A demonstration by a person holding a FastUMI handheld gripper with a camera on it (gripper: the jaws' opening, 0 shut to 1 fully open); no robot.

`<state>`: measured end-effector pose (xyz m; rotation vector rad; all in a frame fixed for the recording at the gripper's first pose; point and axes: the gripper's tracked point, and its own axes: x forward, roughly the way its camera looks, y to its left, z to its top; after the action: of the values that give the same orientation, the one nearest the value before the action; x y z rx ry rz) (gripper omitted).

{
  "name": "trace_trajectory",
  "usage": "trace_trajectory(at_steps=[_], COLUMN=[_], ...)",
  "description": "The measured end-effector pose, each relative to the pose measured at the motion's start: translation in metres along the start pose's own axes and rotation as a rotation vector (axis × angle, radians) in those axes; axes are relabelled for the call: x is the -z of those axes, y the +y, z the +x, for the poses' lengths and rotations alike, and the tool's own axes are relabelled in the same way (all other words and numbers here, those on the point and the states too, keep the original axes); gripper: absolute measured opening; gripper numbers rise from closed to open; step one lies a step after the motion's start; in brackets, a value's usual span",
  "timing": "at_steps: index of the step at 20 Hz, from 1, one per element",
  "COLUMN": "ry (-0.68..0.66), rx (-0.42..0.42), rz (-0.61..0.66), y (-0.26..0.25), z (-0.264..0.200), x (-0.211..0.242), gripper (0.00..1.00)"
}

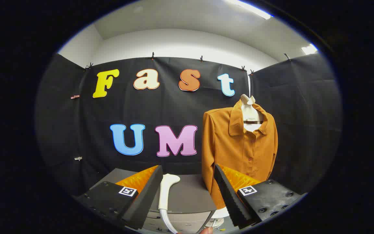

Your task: Iron the clothes twice with a garment steamer, once on the left side and once on the right side.

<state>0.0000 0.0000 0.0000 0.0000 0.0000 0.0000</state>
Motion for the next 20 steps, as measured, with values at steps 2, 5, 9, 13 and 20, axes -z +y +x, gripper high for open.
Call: trace_trajectory(at_steps=[2, 5, 9, 13, 20], ry=[0.002, 0.005, 0.006, 0.004, 0.004], rx=[-0.005, -0.014, -0.026, -0.035, -0.053], rz=[-0.007, -0.018, -0.034, -0.031, -0.038], y=[0.003, 0.009, 0.009, 0.013, 0.032], z=[-0.003, -0.008, -0.008, -0.01, -0.014], x=[0.001, 0.003, 0.003, 0.002, 0.008], gripper=[0.98, 0.98, 0.98, 0.98, 0.98])
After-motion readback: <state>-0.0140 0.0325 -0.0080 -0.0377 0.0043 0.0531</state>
